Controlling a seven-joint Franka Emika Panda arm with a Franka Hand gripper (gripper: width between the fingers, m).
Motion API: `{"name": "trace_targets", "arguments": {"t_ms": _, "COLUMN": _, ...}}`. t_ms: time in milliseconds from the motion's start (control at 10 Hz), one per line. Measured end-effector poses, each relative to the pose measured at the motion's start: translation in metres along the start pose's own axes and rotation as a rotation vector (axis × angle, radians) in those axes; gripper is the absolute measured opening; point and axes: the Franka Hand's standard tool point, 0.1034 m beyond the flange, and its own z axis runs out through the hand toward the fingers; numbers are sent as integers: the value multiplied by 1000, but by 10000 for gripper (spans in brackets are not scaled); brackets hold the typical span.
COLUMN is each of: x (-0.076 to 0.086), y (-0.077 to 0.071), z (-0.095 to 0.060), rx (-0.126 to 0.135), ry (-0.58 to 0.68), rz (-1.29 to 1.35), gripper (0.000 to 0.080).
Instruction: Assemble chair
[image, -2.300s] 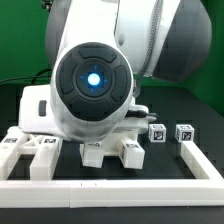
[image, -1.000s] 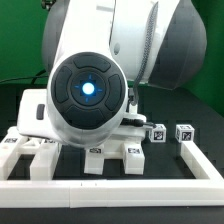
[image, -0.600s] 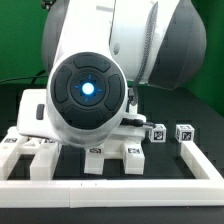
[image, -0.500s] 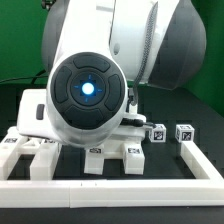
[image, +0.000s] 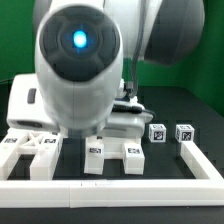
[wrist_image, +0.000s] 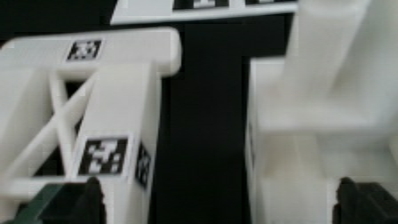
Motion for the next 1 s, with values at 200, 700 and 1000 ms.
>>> {"name": "trace_targets", "arguments": {"t_ms": 200, "x": 3, "y": 4, "z": -21, "rx": 4, "ry": 174, "rz": -32, "gripper": 649}}
{"name": "trace_targets", "arguments": {"t_ms": 700, "x": -1, "y": 46, "z": -49, "rx": 5, "ry": 540, "rz": -73, "gripper": 649}}
{"name": "trace_targets", "arguments": {"t_ms": 1000, "x": -3, "y": 57, "z": -34, "rx": -1, "ry": 690, "rz": -54, "gripper": 649}}
